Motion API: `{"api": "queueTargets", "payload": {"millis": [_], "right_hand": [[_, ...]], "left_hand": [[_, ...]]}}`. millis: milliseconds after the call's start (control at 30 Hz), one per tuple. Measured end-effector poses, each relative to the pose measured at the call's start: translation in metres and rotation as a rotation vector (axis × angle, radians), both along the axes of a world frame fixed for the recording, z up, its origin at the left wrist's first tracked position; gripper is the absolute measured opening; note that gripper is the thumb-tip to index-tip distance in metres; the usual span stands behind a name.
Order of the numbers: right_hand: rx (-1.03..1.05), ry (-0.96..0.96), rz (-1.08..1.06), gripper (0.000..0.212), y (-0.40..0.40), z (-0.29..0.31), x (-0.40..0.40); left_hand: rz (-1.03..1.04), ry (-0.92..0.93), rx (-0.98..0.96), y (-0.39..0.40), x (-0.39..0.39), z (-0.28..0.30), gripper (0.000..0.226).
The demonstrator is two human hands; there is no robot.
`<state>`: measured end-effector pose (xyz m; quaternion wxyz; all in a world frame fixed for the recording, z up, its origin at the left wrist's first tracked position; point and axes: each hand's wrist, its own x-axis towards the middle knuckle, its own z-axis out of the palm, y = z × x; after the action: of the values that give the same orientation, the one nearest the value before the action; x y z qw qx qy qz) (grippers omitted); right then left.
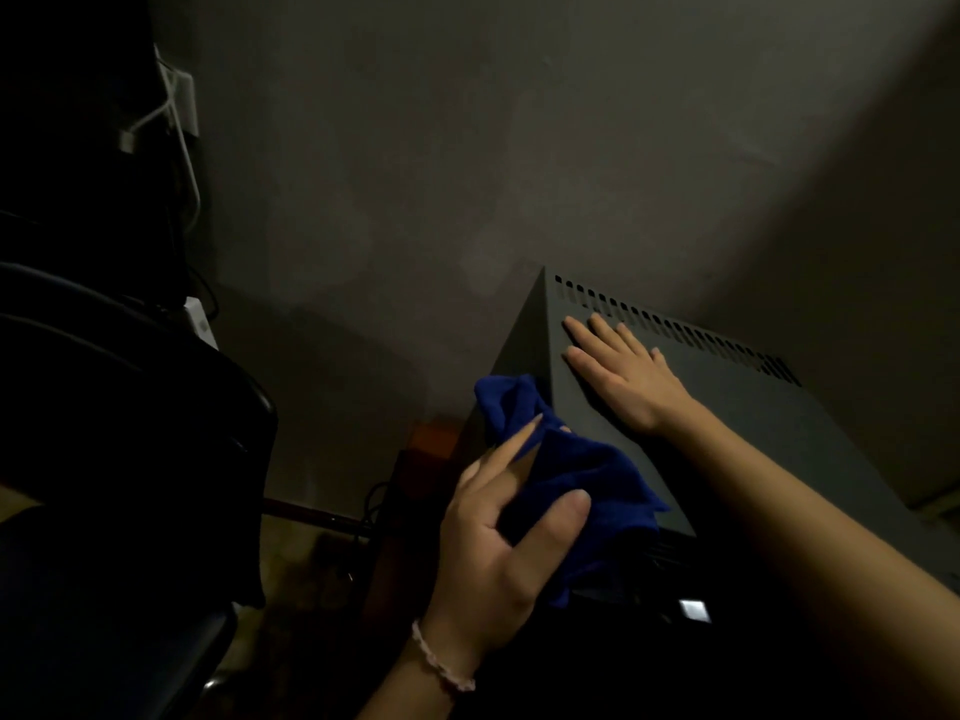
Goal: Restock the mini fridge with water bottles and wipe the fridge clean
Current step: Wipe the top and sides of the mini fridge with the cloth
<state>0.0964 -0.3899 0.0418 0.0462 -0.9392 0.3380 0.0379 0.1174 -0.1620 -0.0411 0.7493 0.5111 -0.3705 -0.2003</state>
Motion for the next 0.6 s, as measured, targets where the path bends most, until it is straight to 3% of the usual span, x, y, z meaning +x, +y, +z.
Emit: {"api": "queueTargets", "payload": {"millis": [167, 267, 433, 600], "right_hand": [[-0.005, 0.001, 0.039, 0.056, -0.006, -0.002, -0.002], [-0.004, 0.007, 0.058, 0.067, -0.005, -0.001, -0.003], [0.002, -0.022, 0.05, 0.063, -0.006, -0.001, -0.001], [0.021, -0.036, 0.038, 0.055, -0.007, -0.002, -0.001]], "left_hand": [[-0.033, 0.093, -0.012, -0.055, 0.041, -0.008, 0.057], [-0.045, 0.174, 0.03, -0.091, 0.067, -0.011, 0.059], [-0.082, 0.297, 0.118, -0.142, 0.108, -0.009, 0.034], [-0.041, 0.398, 0.184, -0.176, 0.128, -0.024, 0.025]]}}
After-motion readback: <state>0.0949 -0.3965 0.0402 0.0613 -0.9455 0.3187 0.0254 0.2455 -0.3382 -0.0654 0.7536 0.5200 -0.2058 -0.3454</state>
